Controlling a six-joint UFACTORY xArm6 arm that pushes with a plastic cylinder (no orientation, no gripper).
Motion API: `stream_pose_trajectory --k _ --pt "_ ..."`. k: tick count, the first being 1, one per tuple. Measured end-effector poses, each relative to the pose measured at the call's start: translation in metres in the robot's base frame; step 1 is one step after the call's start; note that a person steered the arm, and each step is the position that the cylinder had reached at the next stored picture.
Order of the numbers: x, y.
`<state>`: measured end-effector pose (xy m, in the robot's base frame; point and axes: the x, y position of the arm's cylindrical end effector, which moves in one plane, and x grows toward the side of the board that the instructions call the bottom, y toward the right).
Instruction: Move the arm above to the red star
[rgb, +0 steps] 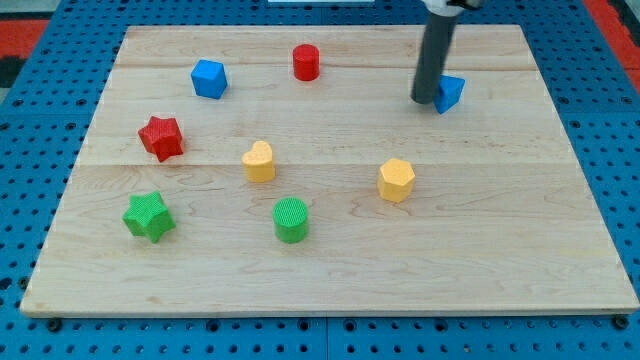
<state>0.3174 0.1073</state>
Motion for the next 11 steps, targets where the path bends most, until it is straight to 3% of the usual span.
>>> stream_pose_trajectory --k 1,2,3,4,5,7,8,10,11 --pt "-0.049 0.006" --pt "-0.003 0.027" --pt "0.015 0.035" --pt "-0.047 0.056" --pt "0.009 0.079" --pt "0.003 0.057" --pt "-0.024 0.012" --pt "0.031 -0.151" --pt "0.032 -0.281"
